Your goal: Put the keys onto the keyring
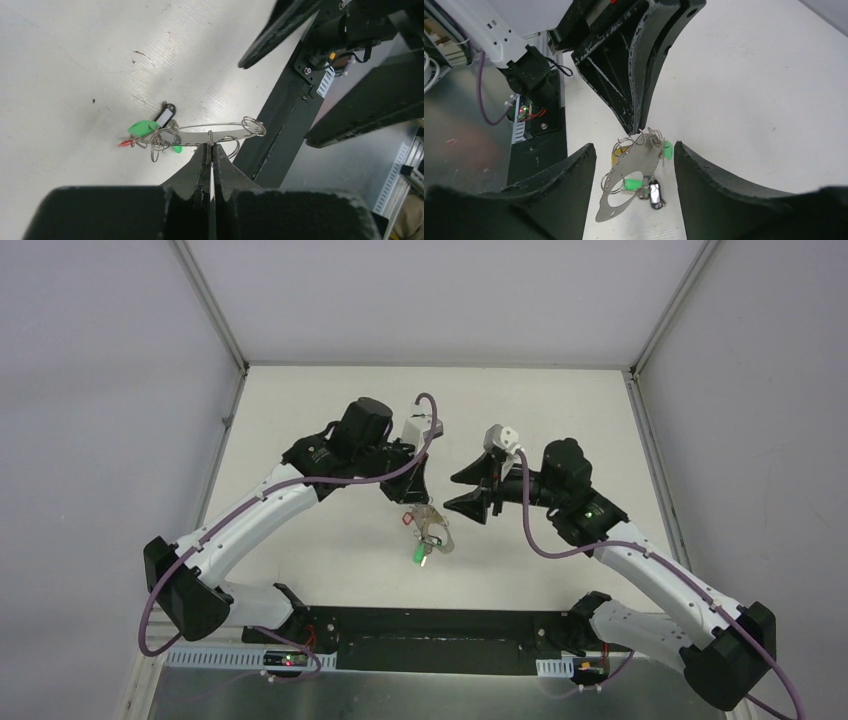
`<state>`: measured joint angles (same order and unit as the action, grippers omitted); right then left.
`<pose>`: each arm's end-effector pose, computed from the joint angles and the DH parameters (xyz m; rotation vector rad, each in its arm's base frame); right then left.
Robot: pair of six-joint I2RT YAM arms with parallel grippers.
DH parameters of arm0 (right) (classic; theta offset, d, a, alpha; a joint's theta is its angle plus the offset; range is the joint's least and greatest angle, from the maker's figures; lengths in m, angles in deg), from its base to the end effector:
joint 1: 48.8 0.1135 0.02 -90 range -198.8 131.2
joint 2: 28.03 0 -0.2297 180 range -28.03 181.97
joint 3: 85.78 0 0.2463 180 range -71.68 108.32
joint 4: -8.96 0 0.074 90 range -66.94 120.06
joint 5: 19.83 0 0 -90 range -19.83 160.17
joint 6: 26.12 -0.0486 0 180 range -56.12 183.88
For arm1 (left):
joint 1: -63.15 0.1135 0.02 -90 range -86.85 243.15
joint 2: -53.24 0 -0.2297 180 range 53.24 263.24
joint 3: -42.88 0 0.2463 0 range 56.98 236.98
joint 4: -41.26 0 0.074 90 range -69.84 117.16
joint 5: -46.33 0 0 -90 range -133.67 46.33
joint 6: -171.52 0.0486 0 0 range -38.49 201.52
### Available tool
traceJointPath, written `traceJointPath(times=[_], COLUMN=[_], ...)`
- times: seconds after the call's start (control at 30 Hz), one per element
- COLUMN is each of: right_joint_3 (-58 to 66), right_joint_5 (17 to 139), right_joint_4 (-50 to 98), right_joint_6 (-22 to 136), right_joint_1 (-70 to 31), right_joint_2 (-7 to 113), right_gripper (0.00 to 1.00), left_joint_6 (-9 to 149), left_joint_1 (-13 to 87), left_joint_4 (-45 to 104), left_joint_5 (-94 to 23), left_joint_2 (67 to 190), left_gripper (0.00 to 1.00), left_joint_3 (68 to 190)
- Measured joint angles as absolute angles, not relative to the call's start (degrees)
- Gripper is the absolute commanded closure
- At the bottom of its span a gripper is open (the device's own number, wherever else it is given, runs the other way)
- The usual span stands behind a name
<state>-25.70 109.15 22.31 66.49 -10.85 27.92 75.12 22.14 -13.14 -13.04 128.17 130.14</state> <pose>0.1763 0.1762 0.3036 -1.0900 1.4445 1.0318 0.2002 -0.2069 0.3103 0.9867 2.1909 -1.0243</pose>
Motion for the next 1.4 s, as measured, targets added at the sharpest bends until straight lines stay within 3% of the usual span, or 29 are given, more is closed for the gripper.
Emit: traceJointPath(times=[0.4,0.53,1.03,1.4], right_joint_3=[-30.6,-30.6,-30.6,-30.6], right_joint_5=[116.8,119.3,126.6,128.1], right_joint_4=[12.6,9.6,6.5,5.7], right_joint_6=[63.2,62.1,61.1,60.7], right_joint_1=[-10.8,-10.8,-10.8,-9.9], right_joint_2=[30.3,31.1,36.2,38.0], right_gripper=[0.51,0.61,0.63,0.96], left_joint_6=[87.4,90.4,93.1,93.0], left_joint_1=[18.4,17.7,17.3,17.0], left_joint_4=[-7.7,-5.4,-1.8,-1.5], left_joint_5=[-10.0,-8.5,-7.1,-7.2], left_joint_2=[119.7,116.7,115.0,115.0], left_gripper=[1.00,1.00,1.00,1.00], left_joint_3=[123.4,120.5,119.1,118.9])
